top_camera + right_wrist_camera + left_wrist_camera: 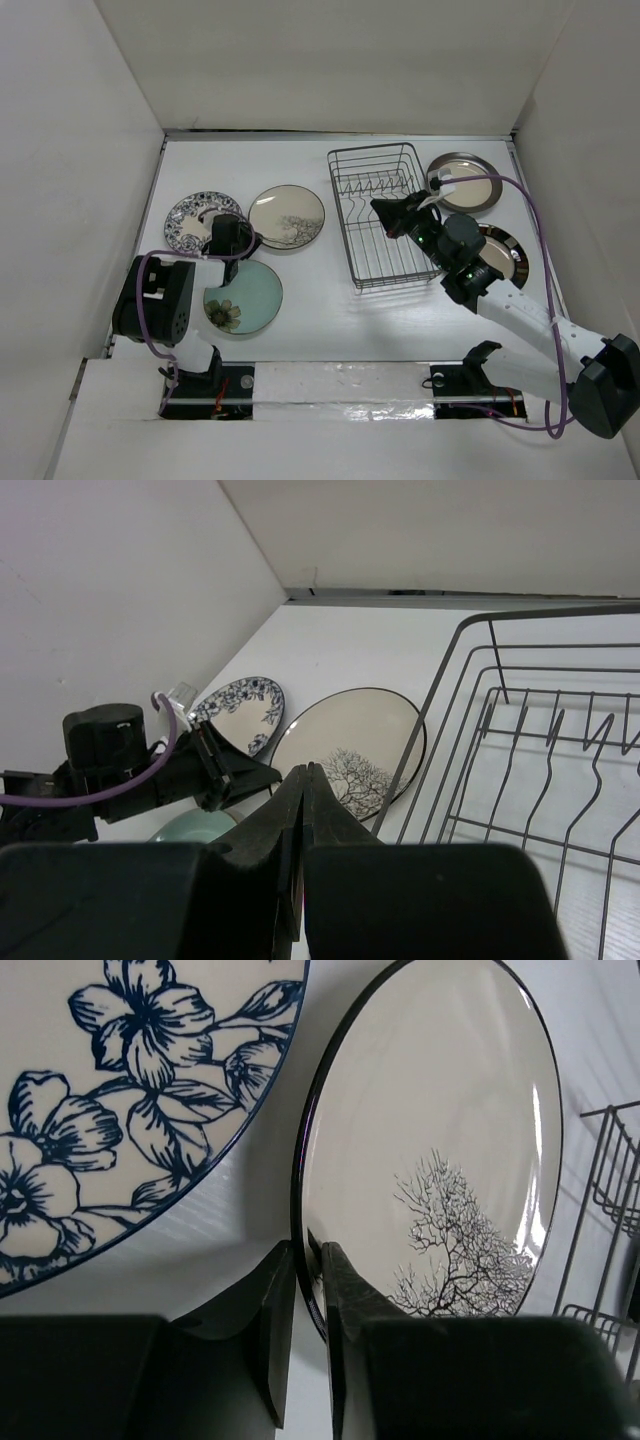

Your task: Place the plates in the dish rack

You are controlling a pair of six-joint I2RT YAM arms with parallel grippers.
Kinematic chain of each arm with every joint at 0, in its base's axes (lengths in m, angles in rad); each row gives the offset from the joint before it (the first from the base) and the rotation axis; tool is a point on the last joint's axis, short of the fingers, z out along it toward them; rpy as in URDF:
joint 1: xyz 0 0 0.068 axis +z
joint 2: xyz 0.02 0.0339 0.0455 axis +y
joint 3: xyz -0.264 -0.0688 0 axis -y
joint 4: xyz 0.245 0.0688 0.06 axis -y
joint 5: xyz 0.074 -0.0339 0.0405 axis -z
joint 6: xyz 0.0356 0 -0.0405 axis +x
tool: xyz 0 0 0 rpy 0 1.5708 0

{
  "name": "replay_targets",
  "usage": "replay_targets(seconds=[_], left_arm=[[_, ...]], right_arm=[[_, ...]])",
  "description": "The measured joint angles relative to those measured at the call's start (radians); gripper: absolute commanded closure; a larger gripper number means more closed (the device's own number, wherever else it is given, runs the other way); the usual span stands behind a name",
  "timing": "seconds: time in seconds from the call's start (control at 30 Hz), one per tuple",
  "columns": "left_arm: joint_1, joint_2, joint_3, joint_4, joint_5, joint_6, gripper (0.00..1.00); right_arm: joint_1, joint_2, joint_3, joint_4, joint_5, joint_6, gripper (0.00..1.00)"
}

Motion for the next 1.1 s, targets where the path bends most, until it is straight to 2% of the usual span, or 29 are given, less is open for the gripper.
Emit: replay_targets(seconds=[0.17, 0.37, 0.67, 0.8, 1.1], left_arm=[[0.001, -0.033, -0.088, 0.148, 0.008, -0.019, 1.0], [0.001, -0.16, -0.169, 0.266, -0.013, 0.003, 1.0], [0.001, -0.245, -0.221, 0.308, -0.025, 0.042, 1.0], [0.002, -0.215, -0.22, 0.309, -0.022, 0.043, 1.0], [0.007, 0.003, -0.132, 0.31, 0.101, 0.024, 0.99]], right_arm=[[0.0, -0.005, 0.0, 0.0, 0.001, 0.0, 0.99], [0.0, -0.013, 0.0, 0.0, 0.003, 0.0, 0.99], [0.008, 0.002, 0.0, 0.0, 0.008, -0.002, 0.99], [0.016, 0.014, 0.0, -0.001, 0.007, -0.006, 0.99], [0.016, 0.014, 0.0, -0.001, 0.022, -0.009, 0.99]])
